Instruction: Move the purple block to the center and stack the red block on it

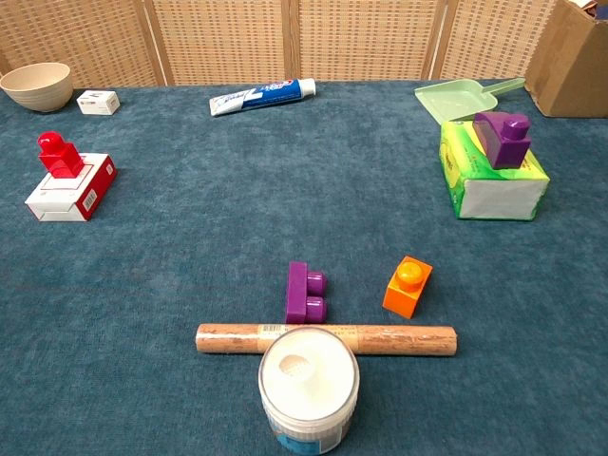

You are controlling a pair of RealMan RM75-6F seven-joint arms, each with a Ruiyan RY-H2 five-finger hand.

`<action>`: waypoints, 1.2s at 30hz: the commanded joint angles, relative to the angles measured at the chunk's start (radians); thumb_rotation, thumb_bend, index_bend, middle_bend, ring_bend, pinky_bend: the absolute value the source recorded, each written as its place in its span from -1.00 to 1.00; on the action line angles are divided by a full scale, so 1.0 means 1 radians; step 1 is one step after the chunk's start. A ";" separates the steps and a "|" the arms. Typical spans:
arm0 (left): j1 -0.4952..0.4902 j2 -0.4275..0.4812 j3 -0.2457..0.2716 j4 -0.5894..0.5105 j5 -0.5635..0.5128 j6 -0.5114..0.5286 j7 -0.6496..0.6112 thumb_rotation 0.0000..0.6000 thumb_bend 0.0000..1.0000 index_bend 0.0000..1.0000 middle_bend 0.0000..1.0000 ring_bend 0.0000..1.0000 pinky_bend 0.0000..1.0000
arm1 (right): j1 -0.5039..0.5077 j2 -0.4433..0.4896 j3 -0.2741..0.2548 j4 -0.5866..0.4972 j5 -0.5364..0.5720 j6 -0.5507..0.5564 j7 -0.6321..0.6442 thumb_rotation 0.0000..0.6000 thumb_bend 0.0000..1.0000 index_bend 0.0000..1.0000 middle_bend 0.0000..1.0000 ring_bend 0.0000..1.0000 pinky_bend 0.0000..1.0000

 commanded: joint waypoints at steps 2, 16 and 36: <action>0.002 0.005 0.000 -0.004 0.003 0.006 0.001 1.00 -0.25 -0.31 -0.65 -0.65 -1.00 | 0.025 0.021 0.014 0.005 -0.009 -0.020 0.035 1.00 -0.63 -0.27 -0.57 -1.00 -0.99; 0.000 0.002 0.002 -0.024 -0.008 -0.017 0.046 1.00 -0.25 -0.31 -0.65 -0.66 -1.00 | 0.180 0.068 0.080 0.104 -0.026 -0.161 0.140 1.00 -0.63 -0.27 -0.56 -0.98 -0.95; -0.025 -0.040 -0.013 -0.075 -0.072 -0.095 0.171 1.00 -0.25 -0.31 -0.65 -0.65 -1.00 | 0.446 0.008 0.061 0.441 -0.117 -0.387 0.269 1.00 -0.73 -0.27 -0.55 -1.00 -0.95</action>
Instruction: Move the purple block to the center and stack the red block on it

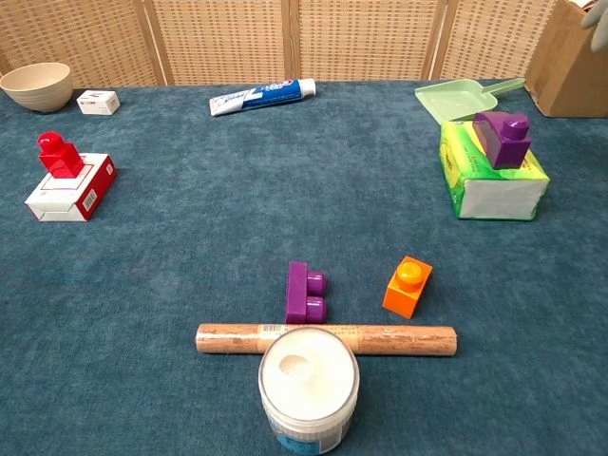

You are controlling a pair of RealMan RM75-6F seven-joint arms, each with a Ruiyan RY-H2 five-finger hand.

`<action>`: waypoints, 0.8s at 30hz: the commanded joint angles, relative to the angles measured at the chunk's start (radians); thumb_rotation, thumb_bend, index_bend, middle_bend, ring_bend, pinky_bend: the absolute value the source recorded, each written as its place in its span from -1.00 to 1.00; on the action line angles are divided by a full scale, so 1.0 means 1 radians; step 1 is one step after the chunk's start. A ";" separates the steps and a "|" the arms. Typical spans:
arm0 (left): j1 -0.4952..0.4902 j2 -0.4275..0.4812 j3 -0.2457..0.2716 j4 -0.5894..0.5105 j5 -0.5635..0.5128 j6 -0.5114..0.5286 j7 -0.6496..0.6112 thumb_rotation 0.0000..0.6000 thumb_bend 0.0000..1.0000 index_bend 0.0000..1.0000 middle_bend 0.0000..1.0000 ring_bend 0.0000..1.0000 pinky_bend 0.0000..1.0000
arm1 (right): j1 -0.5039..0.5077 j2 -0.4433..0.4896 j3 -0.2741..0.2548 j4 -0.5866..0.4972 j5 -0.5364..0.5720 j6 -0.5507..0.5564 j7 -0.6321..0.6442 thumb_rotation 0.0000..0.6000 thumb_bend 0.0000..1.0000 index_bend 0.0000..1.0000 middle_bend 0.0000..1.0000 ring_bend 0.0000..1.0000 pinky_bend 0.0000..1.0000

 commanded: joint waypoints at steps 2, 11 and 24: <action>-0.003 -0.007 -0.002 -0.003 -0.011 -0.009 0.013 1.00 -0.25 -0.31 -0.65 -0.65 -1.00 | 0.053 -0.024 -0.022 0.051 -0.028 -0.039 0.033 1.00 -0.75 -0.27 -0.55 -1.00 -0.95; -0.005 -0.016 -0.004 -0.008 -0.026 -0.016 0.034 1.00 -0.25 -0.31 -0.65 -0.65 -1.00 | 0.142 -0.072 -0.053 0.137 -0.080 -0.066 0.058 1.00 -0.84 -0.28 -0.55 -1.00 -0.95; 0.003 -0.022 0.000 -0.007 -0.037 -0.011 0.047 1.00 -0.25 -0.31 -0.65 -0.65 -1.00 | 0.235 -0.113 -0.107 0.210 -0.137 -0.065 0.087 1.00 -0.93 -0.28 -0.55 -1.00 -0.95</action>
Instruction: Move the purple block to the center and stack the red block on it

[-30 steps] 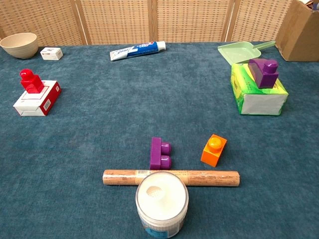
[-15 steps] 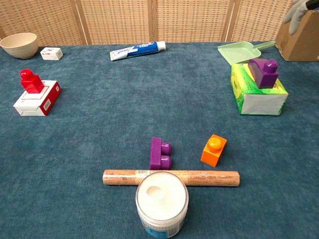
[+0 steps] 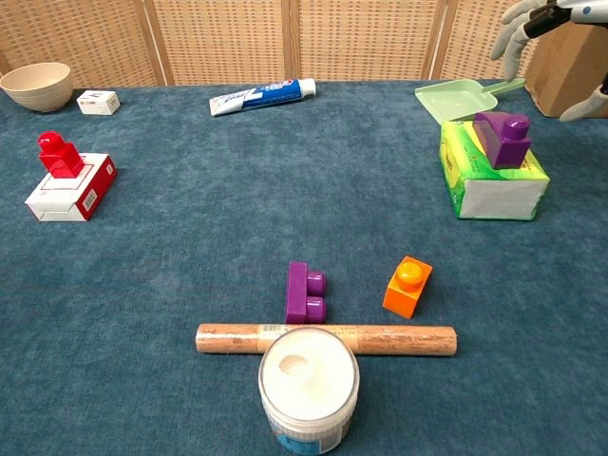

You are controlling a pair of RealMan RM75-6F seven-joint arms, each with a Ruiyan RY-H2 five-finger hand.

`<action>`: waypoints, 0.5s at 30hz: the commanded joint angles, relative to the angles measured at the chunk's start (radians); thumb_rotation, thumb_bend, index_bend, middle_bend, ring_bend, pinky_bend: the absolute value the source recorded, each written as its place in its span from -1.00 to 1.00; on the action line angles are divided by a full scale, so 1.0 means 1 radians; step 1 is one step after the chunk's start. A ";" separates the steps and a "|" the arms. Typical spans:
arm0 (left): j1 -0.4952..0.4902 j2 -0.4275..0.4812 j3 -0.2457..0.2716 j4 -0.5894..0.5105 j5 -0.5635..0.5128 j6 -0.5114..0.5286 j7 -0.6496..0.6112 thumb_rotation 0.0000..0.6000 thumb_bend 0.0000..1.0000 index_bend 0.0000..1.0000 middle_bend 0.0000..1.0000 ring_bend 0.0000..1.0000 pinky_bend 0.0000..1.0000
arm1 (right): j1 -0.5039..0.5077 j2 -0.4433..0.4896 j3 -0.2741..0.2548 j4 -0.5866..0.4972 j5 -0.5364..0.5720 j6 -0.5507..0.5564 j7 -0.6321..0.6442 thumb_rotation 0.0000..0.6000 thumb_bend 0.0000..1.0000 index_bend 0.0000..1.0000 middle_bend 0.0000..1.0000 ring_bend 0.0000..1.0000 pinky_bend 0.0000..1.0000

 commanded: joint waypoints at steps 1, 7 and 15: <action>0.000 -0.001 0.000 0.001 -0.001 0.000 0.001 1.00 -0.25 -0.31 -0.65 -0.65 -1.00 | 0.019 -0.007 -0.012 0.011 -0.009 -0.005 0.002 1.00 -0.95 -0.28 -0.55 -1.00 -0.95; 0.002 -0.004 0.001 0.004 -0.003 0.002 0.001 1.00 -0.25 -0.31 -0.65 -0.65 -1.00 | 0.055 -0.016 -0.036 0.019 -0.021 -0.022 -0.003 1.00 -1.00 -0.27 -0.55 -1.00 -0.95; 0.009 -0.002 0.002 0.009 -0.006 0.010 -0.005 1.00 -0.25 -0.31 -0.65 -0.65 -1.00 | 0.091 -0.028 -0.063 0.031 -0.027 -0.046 -0.012 1.00 -1.00 -0.27 -0.55 -1.00 -0.95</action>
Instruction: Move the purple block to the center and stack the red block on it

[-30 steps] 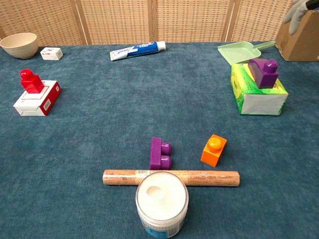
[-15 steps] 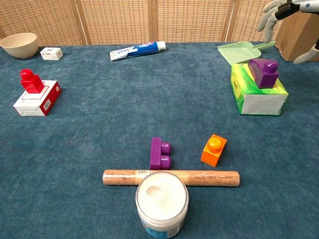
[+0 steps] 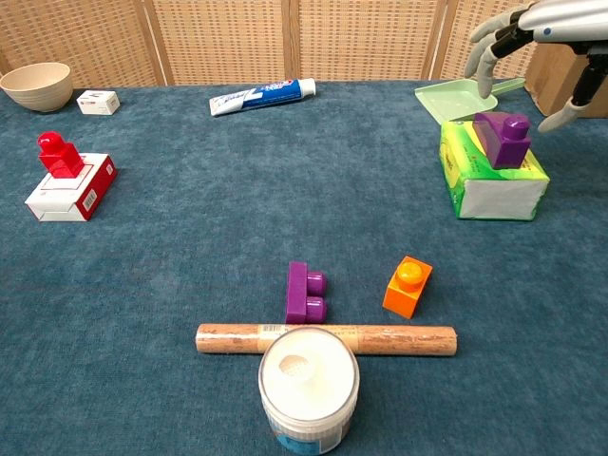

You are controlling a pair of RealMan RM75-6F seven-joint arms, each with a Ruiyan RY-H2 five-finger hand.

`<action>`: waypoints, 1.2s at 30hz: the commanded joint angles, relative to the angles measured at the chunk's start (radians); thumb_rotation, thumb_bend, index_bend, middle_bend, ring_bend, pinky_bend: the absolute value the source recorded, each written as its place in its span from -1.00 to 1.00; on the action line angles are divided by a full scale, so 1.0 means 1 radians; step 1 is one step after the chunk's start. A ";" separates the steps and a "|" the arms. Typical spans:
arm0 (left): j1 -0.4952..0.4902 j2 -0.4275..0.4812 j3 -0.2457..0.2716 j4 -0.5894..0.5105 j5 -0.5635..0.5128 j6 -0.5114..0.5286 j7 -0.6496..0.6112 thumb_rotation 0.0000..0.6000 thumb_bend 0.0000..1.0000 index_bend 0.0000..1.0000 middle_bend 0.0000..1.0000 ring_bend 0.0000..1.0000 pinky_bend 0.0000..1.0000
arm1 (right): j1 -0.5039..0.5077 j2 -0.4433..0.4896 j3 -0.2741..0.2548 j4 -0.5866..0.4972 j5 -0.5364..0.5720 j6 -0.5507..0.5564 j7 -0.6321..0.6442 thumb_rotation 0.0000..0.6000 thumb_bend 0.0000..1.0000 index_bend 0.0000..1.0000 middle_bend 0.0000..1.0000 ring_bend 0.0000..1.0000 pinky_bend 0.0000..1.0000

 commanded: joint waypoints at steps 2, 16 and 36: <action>0.001 0.001 -0.001 0.001 -0.002 0.002 -0.001 1.00 -0.25 -0.31 -0.65 -0.65 -1.00 | 0.012 -0.007 -0.012 0.007 -0.001 -0.006 0.000 1.00 -1.00 -0.27 -0.55 -1.00 -0.95; -0.001 0.000 -0.003 0.006 -0.008 -0.002 -0.011 1.00 -0.25 -0.31 -0.65 -0.65 -1.00 | 0.056 -0.025 -0.046 0.008 0.002 -0.038 -0.031 1.00 -1.00 -0.27 -0.55 -1.00 -0.95; -0.001 0.000 -0.004 0.024 -0.014 -0.005 -0.038 1.00 -0.25 -0.32 -0.65 -0.65 -1.00 | 0.086 -0.026 -0.068 -0.023 0.040 -0.102 -0.096 1.00 -0.99 -0.06 -0.55 -1.00 -0.94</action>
